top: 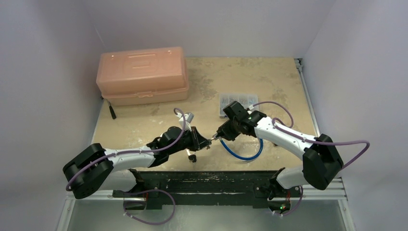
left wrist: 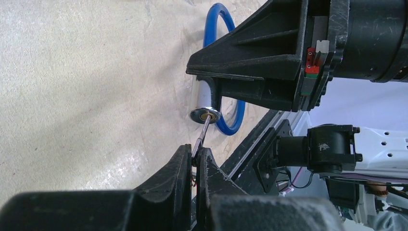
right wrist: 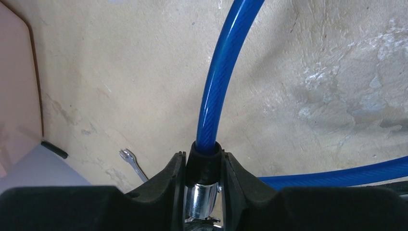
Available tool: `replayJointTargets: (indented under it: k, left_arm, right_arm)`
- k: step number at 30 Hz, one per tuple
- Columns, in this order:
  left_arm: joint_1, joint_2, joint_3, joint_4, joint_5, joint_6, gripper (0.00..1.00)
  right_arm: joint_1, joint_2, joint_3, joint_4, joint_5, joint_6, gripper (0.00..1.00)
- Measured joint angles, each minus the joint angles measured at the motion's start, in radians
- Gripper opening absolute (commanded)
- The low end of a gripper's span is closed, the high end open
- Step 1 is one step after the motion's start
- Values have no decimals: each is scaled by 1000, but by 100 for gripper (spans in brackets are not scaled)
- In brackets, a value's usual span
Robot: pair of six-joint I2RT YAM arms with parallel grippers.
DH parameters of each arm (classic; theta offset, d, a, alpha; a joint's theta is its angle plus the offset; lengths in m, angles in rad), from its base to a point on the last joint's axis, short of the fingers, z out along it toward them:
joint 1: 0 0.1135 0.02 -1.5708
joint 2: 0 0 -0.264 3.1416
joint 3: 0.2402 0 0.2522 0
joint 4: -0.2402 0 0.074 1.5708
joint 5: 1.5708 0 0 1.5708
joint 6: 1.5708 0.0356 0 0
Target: Unlock with the key
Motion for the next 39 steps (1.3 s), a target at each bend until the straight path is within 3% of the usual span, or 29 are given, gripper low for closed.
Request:
replayJointTargets:
  k: [15,39]
  left_arm:
    - [-2,22,11,9,-11,-3,0]
    - [-13,26,97,-171,-74,-11,0]
  right_arm:
    - [-2,1,0,2,9,3,0]
    - [-4,21,-23,54,10,10,0]
